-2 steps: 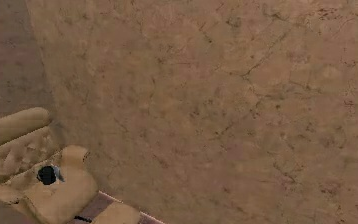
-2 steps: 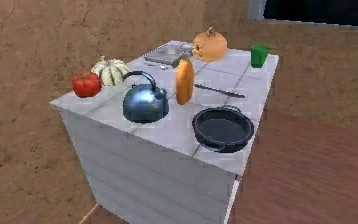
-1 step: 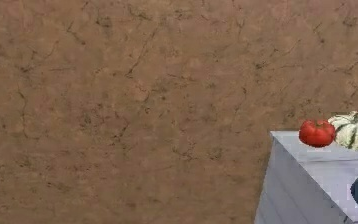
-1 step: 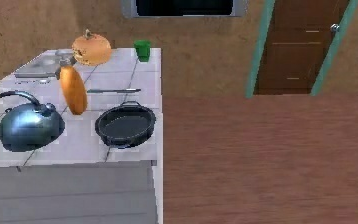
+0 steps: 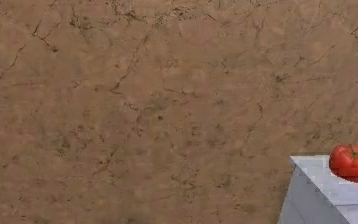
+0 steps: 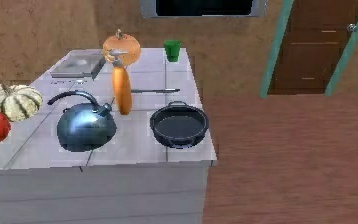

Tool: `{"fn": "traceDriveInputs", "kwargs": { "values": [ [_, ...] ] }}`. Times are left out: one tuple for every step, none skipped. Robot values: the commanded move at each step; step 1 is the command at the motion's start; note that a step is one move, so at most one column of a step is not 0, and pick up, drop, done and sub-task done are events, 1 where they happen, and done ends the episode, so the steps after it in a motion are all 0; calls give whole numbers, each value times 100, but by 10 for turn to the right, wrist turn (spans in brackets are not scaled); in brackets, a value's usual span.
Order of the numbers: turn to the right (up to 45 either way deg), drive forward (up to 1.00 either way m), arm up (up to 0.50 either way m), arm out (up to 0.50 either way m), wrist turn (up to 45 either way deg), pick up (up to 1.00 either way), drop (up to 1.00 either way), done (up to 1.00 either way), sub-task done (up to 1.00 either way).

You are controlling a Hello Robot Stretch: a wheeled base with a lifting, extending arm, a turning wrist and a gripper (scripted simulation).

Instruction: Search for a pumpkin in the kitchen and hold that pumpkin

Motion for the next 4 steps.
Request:
{"fn": "traceDriveInputs", "kwargs": {
  "values": [
    [180,0,0,0,0,0,0,0,0],
    [0,20,0,0,0,0,0,0,0],
    [-450,0,0,0,0,0,0,0,0],
    [0,0,50,0,0,0,0,0,0]
  ]
}}
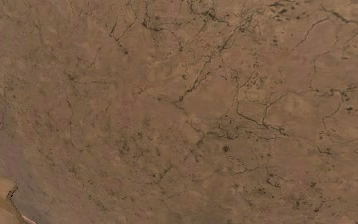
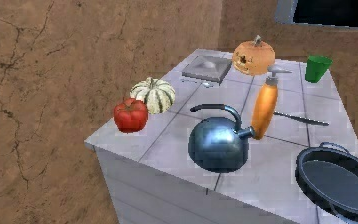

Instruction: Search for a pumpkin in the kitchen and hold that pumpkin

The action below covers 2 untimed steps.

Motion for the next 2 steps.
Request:
{"fn": "traceDriveInputs", "kwargs": {
  "values": [
    [0,0,38,0,0,0,0,0,0],
    [0,0,0,40,0,0,0,0,0]
  ]
}}
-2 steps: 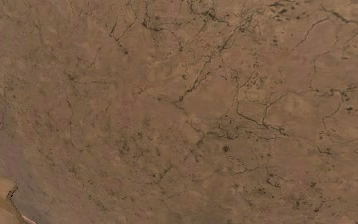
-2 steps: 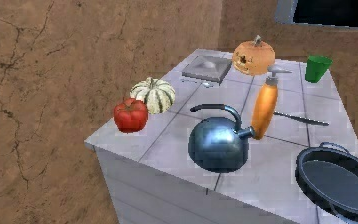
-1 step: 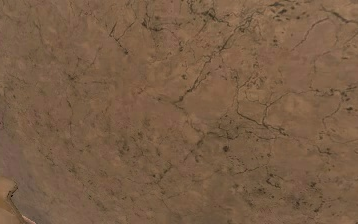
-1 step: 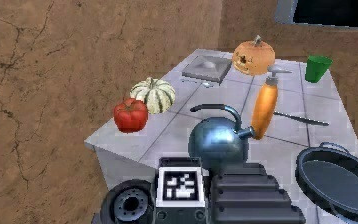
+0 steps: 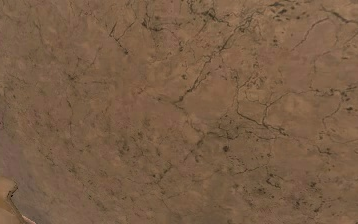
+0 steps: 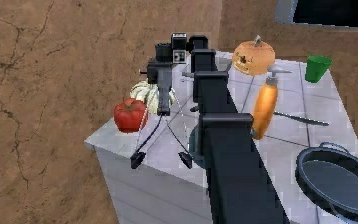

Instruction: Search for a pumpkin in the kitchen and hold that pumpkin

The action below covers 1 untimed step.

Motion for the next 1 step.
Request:
{"fn": "traceDriveInputs", "kwargs": {
  "values": [
    [0,0,0,0,450,0,0,0,0]
  ]
}}
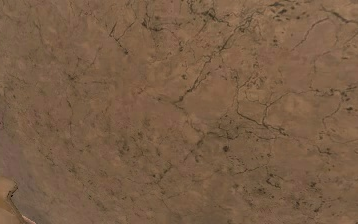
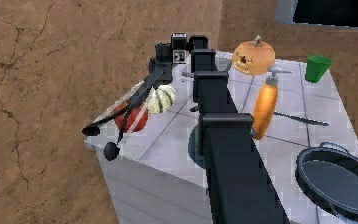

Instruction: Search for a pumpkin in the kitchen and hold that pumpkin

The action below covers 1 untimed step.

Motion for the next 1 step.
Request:
{"fn": "traceDriveInputs", "kwargs": {
  "values": [
    [0,0,0,0,450,0,0,0,0]
  ]
}}
